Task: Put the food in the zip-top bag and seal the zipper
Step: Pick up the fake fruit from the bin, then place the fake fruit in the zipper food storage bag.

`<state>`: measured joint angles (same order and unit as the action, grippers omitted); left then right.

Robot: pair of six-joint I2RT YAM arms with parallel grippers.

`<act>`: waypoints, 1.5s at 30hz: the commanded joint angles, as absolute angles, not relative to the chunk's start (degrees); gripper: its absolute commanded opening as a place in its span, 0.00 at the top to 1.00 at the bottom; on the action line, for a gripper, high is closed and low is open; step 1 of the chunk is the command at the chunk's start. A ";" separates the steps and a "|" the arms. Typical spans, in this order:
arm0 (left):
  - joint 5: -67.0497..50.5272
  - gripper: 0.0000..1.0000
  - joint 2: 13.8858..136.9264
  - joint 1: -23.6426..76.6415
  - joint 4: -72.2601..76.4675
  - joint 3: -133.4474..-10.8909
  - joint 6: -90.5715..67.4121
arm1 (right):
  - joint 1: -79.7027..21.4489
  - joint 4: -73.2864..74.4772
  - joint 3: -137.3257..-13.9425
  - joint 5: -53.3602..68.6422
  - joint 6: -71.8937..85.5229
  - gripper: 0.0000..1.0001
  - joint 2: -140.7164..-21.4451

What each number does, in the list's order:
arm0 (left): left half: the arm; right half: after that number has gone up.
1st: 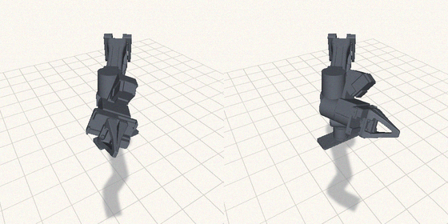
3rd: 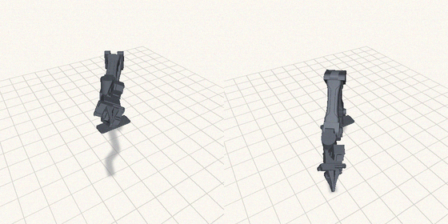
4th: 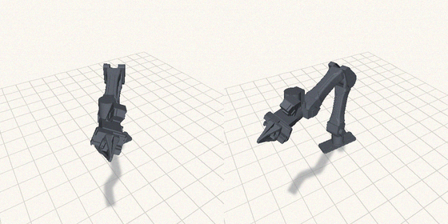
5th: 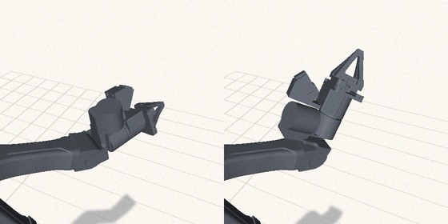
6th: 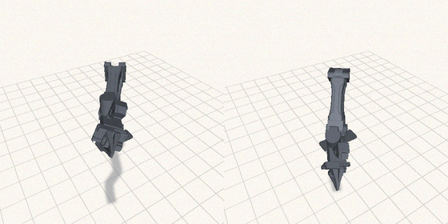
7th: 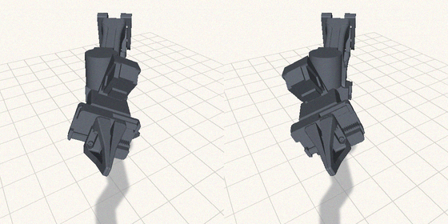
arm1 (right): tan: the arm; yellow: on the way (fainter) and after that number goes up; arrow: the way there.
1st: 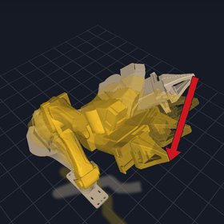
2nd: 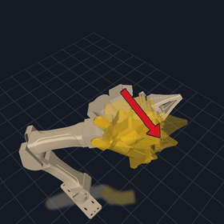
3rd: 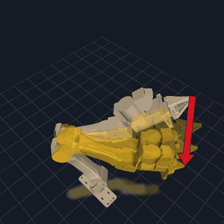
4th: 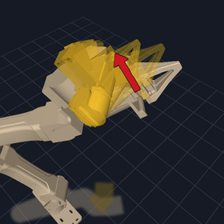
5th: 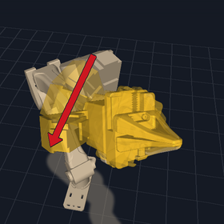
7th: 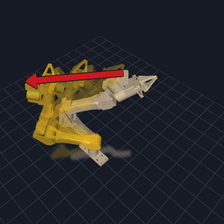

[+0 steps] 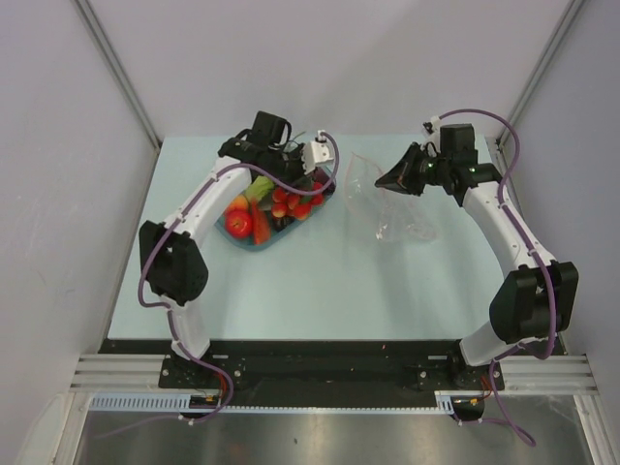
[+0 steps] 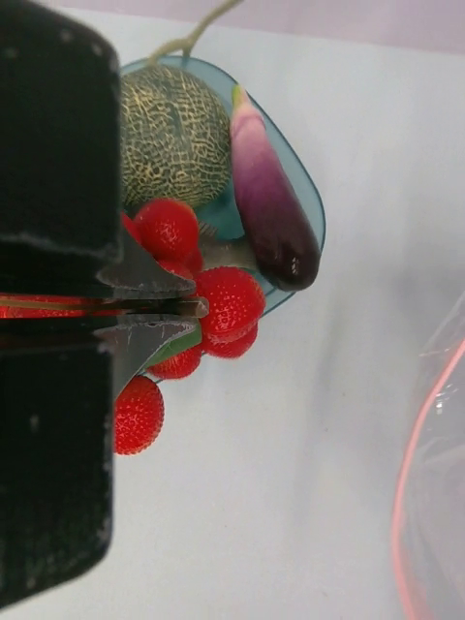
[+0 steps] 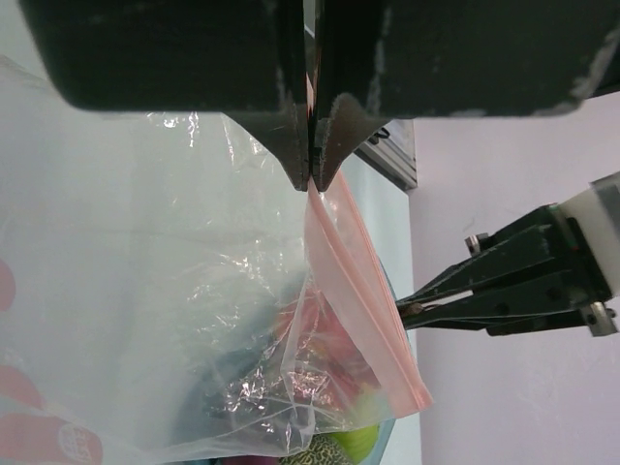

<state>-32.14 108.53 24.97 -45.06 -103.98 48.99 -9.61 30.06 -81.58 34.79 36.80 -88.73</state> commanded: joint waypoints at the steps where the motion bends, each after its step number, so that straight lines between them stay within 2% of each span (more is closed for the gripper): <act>1: -36.30 1.00 103.45 23.30 -46.32 -108.37 46.94 | -10.28 25.85 -84.37 37.26 40.69 1.00 -89.12; 9: -38.50 1.00 102.31 19.69 -41.50 -117.23 32.62 | -10.72 23.12 -86.04 40.42 45.08 1.00 -90.70; 12: -38.15 1.00 100.47 20.12 -35.00 -119.79 24.20 | -10.55 21.45 -85.44 42.53 47.10 1.00 -91.75; 18: -35.69 1.00 98.00 23.20 -12.35 -121.20 5.47 | -8.09 16.62 -81.66 46.49 51.41 1.00 -94.04; 25: -33.83 1.00 98.70 29.44 2.89 -119.18 -13.84 | -6.07 12.31 -78.23 48.95 54.93 1.00 -94.13; 31: -34.72 1.00 98.97 31.29 20.72 -106.72 -34.76 | -5.45 9.58 -78.40 51.32 57.13 1.00 -93.69; 34: -33.23 1.00 97.83 31.38 26.18 -98.90 -37.96 | -5.27 9.32 -78.84 52.12 57.39 1.00 -93.26; 37: -30.50 1.00 95.20 31.38 27.95 -88.63 -35.00 | -4.92 9.41 -78.84 52.64 57.30 1.00 -92.29; 45: -26.19 1.00 88.78 29.27 22.94 -75.43 -26.81 | -4.31 10.02 -79.80 53.00 56.69 1.00 -91.49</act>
